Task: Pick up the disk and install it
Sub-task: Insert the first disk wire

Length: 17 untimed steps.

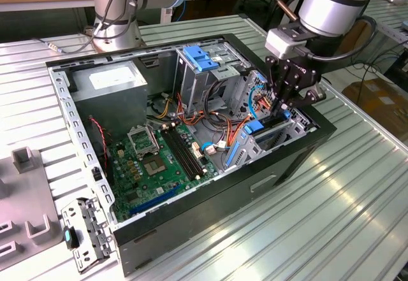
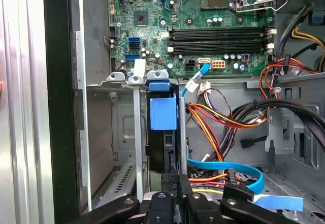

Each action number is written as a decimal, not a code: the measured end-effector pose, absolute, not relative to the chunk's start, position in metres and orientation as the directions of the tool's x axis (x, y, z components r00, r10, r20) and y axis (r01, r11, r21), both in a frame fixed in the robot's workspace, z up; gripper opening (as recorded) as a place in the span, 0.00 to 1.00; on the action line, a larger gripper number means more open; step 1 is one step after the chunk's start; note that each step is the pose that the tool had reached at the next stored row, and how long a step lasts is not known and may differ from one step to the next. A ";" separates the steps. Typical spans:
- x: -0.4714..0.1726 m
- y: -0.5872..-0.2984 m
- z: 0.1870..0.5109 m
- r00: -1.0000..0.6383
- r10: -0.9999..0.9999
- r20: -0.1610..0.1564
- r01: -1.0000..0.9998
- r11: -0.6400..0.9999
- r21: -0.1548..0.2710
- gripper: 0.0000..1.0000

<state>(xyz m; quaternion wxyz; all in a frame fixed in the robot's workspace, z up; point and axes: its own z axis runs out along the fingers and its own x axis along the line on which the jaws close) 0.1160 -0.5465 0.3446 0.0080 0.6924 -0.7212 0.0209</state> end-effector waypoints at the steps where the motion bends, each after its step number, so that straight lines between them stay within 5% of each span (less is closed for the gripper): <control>1: 0.116 -0.546 0.344 -0.041 -0.998 0.040 -0.999 0.040 -0.019 0.16; 17: 0.116 -0.546 0.352 -0.041 -0.998 0.038 -0.999 0.040 -0.017 0.23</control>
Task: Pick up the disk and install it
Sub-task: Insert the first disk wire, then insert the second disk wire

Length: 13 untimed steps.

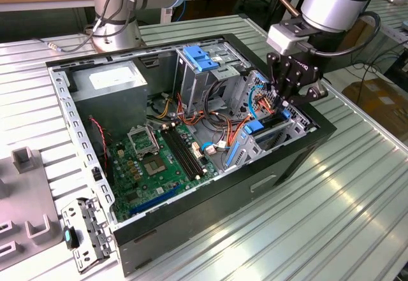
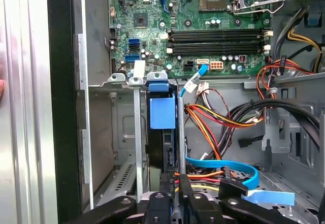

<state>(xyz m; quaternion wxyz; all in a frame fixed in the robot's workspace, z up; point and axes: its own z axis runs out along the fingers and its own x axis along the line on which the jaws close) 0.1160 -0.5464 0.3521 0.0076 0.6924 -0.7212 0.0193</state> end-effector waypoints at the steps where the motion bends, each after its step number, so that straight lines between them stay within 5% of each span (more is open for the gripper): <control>1: 0.116 -0.546 0.352 -0.041 -0.998 0.038 -0.999 0.040 -0.017 0.16; 13: 0.116 -0.546 0.354 -0.041 -0.998 0.038 -0.999 0.040 -0.017 0.11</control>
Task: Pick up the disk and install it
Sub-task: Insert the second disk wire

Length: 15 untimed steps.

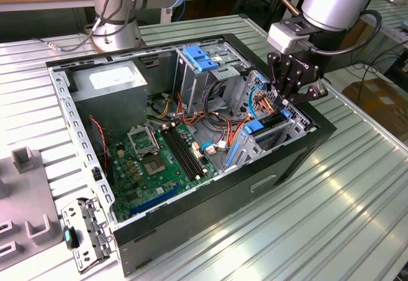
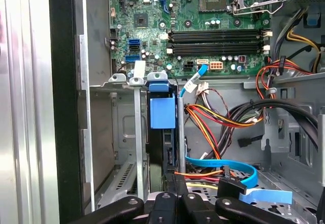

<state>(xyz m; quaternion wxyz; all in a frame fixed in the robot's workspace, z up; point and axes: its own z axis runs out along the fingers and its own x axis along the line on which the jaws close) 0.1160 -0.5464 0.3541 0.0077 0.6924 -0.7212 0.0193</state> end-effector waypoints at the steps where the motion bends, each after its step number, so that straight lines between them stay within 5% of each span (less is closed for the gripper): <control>1: 0.116 -0.546 0.354 -0.041 -0.998 0.038 -0.999 0.040 -0.017 0.11; 15: 0.105 -0.546 0.357 -0.041 -0.999 0.035 -0.999 0.040 -0.017 0.11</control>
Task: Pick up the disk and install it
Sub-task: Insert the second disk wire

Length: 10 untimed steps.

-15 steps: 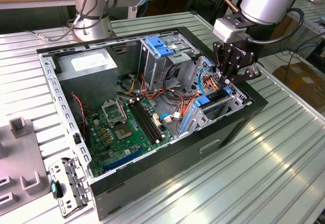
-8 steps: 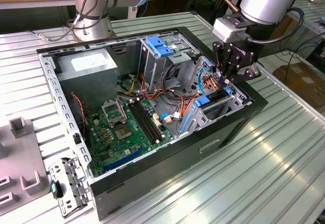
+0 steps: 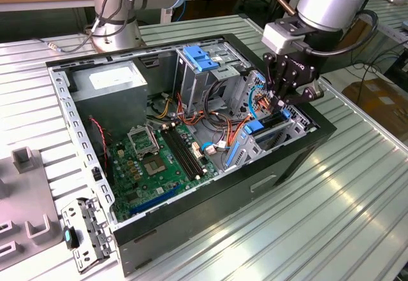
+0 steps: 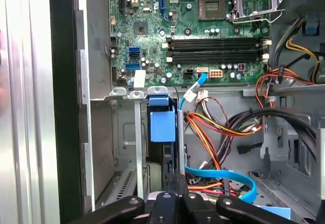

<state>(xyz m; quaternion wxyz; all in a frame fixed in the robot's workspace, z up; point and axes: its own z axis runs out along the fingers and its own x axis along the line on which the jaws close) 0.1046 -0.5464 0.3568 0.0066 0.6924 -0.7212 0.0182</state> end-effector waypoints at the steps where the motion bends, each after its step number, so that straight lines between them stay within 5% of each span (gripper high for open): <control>1: 0.105 -0.546 0.362 -0.041 -0.999 0.035 -0.999 0.040 -0.017 0.11; 10: 0.105 -0.537 0.390 -0.041 -0.998 0.038 -0.999 0.040 -0.017 0.11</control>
